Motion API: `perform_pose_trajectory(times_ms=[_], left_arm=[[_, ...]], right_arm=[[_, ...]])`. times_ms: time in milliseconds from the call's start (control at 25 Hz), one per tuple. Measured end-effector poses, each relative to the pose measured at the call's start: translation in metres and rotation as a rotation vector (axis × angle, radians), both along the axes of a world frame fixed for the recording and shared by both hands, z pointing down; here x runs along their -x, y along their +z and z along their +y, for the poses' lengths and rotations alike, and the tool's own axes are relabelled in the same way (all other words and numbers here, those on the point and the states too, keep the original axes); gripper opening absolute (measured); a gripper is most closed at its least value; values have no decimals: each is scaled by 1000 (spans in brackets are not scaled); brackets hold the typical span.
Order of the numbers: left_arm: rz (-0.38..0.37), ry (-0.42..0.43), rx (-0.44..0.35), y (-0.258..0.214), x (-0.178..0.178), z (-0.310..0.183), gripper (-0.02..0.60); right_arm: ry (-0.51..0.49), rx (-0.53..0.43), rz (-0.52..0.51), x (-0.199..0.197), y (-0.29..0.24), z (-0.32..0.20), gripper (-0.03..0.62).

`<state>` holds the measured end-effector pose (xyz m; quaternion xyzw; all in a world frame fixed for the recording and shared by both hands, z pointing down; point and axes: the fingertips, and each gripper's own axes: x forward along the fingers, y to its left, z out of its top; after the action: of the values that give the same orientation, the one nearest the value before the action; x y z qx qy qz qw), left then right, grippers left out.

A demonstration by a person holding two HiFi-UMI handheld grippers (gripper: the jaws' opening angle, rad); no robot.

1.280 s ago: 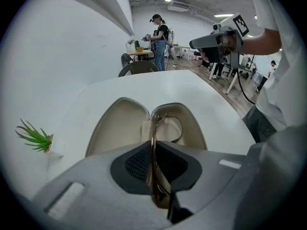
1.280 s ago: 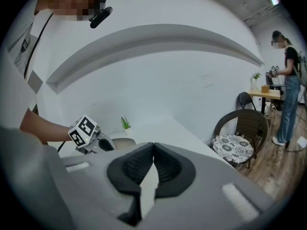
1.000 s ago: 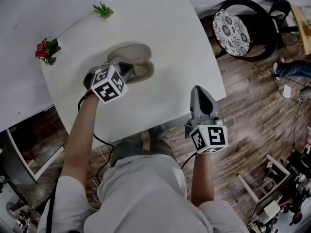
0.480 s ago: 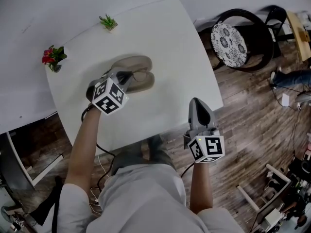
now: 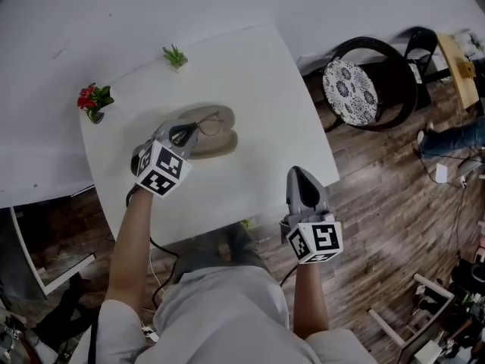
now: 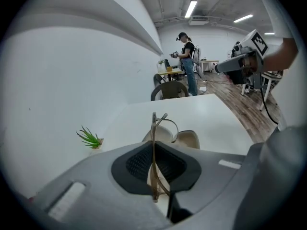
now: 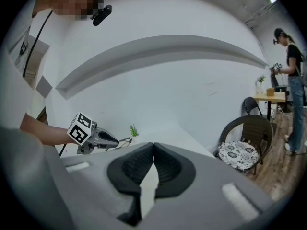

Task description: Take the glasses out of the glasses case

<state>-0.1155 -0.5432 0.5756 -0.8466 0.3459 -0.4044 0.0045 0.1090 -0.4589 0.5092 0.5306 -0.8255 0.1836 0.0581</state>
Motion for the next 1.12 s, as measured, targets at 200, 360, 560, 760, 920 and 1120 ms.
perform_pose_trajectory(times_ms=[200,360,560,760,920,1120], left_arm=[[38,-74,-59,-29,5,15,23],[82,-144,-113,-53,11,28,23],[185,-244,-214,-91,20,44,23],[217,-297,-293,-123,28,69,23],[231,-339,-349,-145,37,88,23],[274,-396,-427,-172,50,114,23]], right_arm=[[-17,-23,-7,-3,-12,11,3],[-26,-42,-23,-4,-23,19,3],[-46,-60,-39,-5,-34,29,3],[-78,-79,-51,-5,-47,39,3],[-105,-104,-54,0,-57,41,3],[-131,-137,-49,8,-73,45,3]])
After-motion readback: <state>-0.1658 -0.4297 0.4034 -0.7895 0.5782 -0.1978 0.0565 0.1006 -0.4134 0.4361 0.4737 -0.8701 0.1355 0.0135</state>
